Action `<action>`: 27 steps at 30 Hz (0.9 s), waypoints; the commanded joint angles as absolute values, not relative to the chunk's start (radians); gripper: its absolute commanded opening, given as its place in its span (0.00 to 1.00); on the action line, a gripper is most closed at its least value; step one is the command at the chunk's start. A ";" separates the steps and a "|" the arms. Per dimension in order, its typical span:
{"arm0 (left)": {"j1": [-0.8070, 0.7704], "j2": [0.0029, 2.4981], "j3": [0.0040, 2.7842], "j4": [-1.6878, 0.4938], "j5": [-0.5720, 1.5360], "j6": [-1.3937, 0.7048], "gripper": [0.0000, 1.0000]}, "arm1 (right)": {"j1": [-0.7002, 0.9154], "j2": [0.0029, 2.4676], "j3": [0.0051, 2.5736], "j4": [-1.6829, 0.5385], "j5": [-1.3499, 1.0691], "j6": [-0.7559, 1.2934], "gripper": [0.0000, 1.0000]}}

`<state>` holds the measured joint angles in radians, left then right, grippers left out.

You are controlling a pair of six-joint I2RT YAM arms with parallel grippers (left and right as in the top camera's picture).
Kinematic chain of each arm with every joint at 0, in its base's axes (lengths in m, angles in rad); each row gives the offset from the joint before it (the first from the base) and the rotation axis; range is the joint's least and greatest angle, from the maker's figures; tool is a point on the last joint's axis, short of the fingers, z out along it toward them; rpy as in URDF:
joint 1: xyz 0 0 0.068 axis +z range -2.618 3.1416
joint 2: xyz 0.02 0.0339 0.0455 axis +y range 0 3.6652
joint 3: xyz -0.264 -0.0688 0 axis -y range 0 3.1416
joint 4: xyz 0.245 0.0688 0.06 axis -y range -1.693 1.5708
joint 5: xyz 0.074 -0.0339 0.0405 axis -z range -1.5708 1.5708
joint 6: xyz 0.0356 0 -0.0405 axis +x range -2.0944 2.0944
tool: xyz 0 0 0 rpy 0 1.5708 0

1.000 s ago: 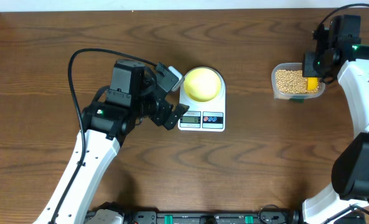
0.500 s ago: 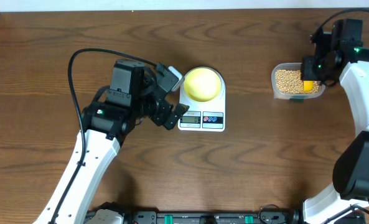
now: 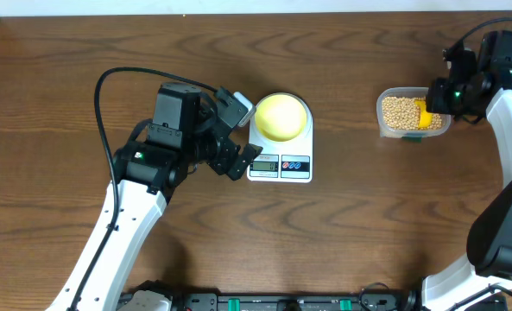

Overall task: Scoop item into bowl and weigh 50g on scale
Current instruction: 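Drag the scoop through the soybeans with the right gripper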

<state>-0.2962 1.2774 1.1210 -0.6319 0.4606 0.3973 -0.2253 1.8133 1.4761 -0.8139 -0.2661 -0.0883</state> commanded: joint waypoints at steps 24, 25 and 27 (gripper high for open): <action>-0.293 1.274 1.116 -0.636 0.451 0.410 0.98 | -0.306 1.835 1.399 -0.807 -0.457 -0.117 0.01; -0.293 1.274 1.116 -0.636 0.451 0.410 0.98 | -0.308 1.835 1.399 -0.807 -0.464 -0.117 0.01; -0.293 1.274 1.116 -0.636 0.451 0.410 0.98 | -0.316 1.835 1.399 -0.804 -0.467 -0.117 0.01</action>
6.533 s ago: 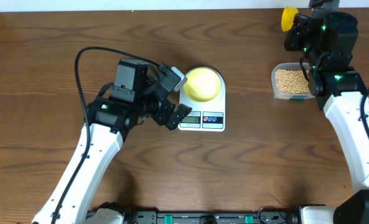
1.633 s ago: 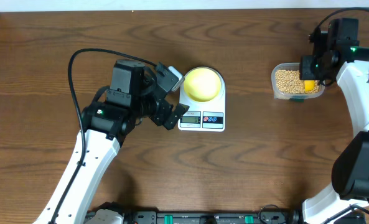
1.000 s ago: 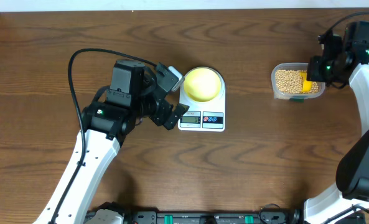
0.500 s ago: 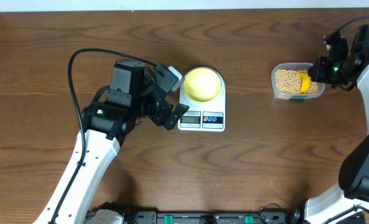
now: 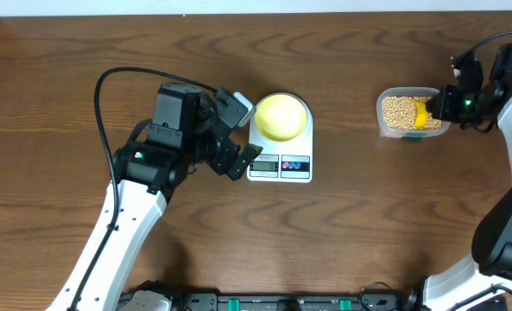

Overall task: Scoop item into bowl and weigh 50g on scale
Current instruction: 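Drag the scoop through the soybeans with the right gripper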

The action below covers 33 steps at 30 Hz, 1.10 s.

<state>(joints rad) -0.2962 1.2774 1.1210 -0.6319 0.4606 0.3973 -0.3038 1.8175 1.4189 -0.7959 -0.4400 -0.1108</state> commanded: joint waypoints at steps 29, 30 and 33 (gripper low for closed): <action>-0.293 1.274 1.116 -0.636 0.451 0.410 0.98 | -0.391 1.835 1.377 -0.759 -0.572 -0.056 0.01; -0.293 1.274 1.116 -0.636 0.451 0.410 0.98 | -0.391 1.835 1.373 -0.759 -0.580 -0.057 0.01; -0.293 1.274 1.116 -0.636 0.451 0.410 0.98 | -0.391 1.835 1.357 -0.759 -0.609 -0.056 0.01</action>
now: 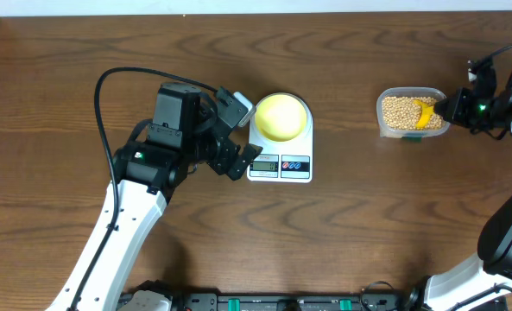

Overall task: Scoop item into bowl and weigh 50g on scale
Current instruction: 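Drag the scoop through the soybeans with the right gripper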

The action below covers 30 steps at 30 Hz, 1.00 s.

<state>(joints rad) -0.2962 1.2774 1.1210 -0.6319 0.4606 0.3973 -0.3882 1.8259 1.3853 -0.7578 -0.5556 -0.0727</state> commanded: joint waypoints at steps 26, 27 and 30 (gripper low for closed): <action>-0.293 1.274 1.116 -0.636 0.451 0.410 0.98 | -0.392 1.835 1.298 -0.707 -0.726 -0.034 0.01; -0.293 1.274 1.116 -0.636 0.451 0.410 0.97 | -0.392 1.835 1.298 -0.707 -0.725 -0.035 0.01; -0.293 1.274 1.116 -0.636 0.451 0.410 0.98 | -0.394 1.835 1.298 -0.707 -0.725 -0.035 0.01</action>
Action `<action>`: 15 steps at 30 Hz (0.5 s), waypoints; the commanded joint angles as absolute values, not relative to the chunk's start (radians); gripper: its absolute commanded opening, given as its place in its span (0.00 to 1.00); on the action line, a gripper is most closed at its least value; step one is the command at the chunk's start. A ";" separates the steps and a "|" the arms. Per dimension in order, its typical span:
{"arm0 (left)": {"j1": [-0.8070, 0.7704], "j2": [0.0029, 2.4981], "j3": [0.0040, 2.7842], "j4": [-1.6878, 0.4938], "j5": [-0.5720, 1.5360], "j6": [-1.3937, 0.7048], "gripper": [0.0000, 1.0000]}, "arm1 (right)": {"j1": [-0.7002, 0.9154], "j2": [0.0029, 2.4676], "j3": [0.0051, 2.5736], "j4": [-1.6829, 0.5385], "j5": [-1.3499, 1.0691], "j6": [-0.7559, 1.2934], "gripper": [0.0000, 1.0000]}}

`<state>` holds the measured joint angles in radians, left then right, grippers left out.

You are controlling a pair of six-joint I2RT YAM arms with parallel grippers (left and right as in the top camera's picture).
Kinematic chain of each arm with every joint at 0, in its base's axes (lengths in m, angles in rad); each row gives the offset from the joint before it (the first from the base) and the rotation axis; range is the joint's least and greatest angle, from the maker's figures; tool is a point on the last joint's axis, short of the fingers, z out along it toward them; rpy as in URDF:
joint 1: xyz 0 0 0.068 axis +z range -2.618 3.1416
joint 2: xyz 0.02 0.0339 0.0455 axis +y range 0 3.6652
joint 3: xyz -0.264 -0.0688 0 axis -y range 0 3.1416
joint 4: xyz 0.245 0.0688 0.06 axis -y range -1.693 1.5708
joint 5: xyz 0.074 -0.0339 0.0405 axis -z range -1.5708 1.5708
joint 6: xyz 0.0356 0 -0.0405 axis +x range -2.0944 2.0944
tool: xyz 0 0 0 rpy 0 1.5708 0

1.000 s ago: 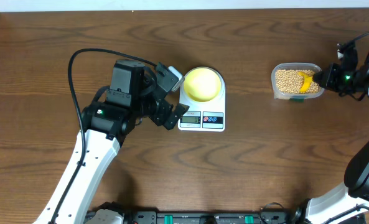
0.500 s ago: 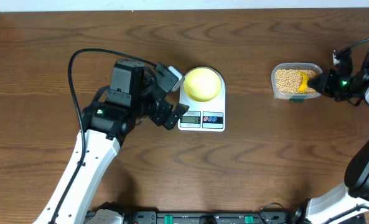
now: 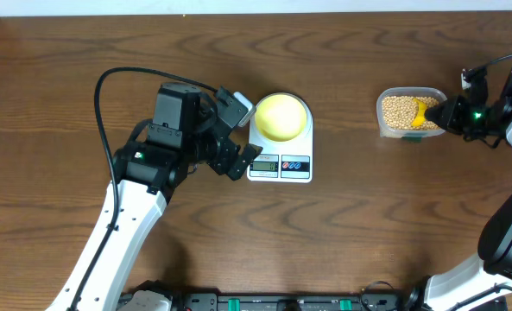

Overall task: Scoop item into bowl and weigh 50g on scale
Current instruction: 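Drag the scoop through the soybeans with the right gripper, then lift the filled scoop out of the tub with the right gripper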

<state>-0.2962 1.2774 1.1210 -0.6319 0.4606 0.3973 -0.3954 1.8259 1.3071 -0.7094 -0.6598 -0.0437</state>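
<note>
A yellow bowl (image 3: 280, 115) sits on the white scale (image 3: 281, 167) at the table's middle. My left gripper (image 3: 237, 135) stands open at the scale's left edge, nothing between its fingers. At the right, a clear tub of tan grains (image 3: 400, 112) holds a yellow scoop (image 3: 423, 113) against its right wall. My right gripper (image 3: 446, 114) is just outside that wall, shut on the scoop's handle. What the scoop carries cannot be made out.
The left arm's black cable (image 3: 109, 95) loops over the table to the left of the scale. The right arm's white link runs down the right edge. Bare brown tabletop (image 3: 350, 216) lies between scale and tub.
My right gripper has shifted slightly left and toward the near side, still holding the scoop in the tub. The left arm, bowl and scale are as before.
My right gripper first hung over the tub's right edge with the scoop in the grains. At the two following moments it sat farther right, outside the wall, the scoop tilted against it. Now it is a little closer again. The left arm never moved.
</note>
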 commanded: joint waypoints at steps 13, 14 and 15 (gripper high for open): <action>-0.293 1.274 1.116 -0.636 0.451 0.410 0.98 | -0.453 1.835 1.298 -0.742 -0.785 -0.035 0.01; -0.293 1.274 1.116 -0.636 0.451 0.410 0.98 | -0.460 1.835 1.298 -0.741 -0.799 -0.035 0.01; -0.293 1.274 1.116 -0.636 0.451 0.410 0.98 | -0.467 1.835 1.298 -0.741 -0.809 -0.035 0.01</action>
